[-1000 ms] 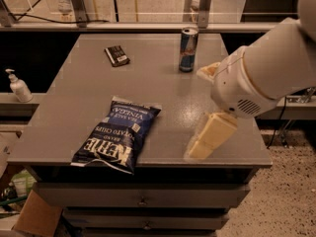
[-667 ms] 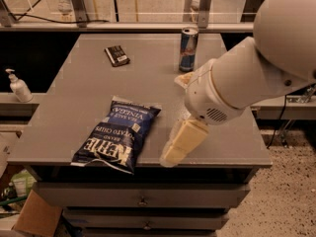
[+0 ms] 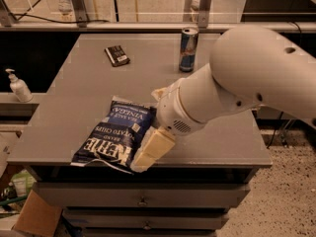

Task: Move blue chip bag near redbull can

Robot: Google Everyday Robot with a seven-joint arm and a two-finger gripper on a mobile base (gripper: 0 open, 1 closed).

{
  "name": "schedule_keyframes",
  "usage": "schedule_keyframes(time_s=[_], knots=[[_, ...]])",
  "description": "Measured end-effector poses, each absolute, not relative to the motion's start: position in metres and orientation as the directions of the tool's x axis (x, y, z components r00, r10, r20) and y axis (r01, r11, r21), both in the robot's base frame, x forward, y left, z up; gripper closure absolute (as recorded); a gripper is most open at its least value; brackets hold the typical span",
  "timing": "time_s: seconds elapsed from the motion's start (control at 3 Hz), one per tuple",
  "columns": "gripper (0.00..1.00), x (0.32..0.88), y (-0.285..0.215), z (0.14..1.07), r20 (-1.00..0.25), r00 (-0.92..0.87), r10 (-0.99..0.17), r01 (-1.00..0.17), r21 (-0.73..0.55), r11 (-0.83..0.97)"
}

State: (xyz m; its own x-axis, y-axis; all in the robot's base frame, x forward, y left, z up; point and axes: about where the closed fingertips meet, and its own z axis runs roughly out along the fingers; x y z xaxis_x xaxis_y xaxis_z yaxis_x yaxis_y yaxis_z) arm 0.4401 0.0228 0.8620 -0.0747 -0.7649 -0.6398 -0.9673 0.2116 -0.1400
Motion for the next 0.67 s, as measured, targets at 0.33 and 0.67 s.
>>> schedule_keyframes(time_s=[0.33, 0.67], knots=[[0.0, 0.4403, 0.0388, 0.8461, -0.671, -0.112, -0.733, -0.967, -0.096, 0.235], [0.17, 0.4389, 0.048, 0.8372, -0.683, -0.134, -0.718, -0.967, -0.068, 0.245]])
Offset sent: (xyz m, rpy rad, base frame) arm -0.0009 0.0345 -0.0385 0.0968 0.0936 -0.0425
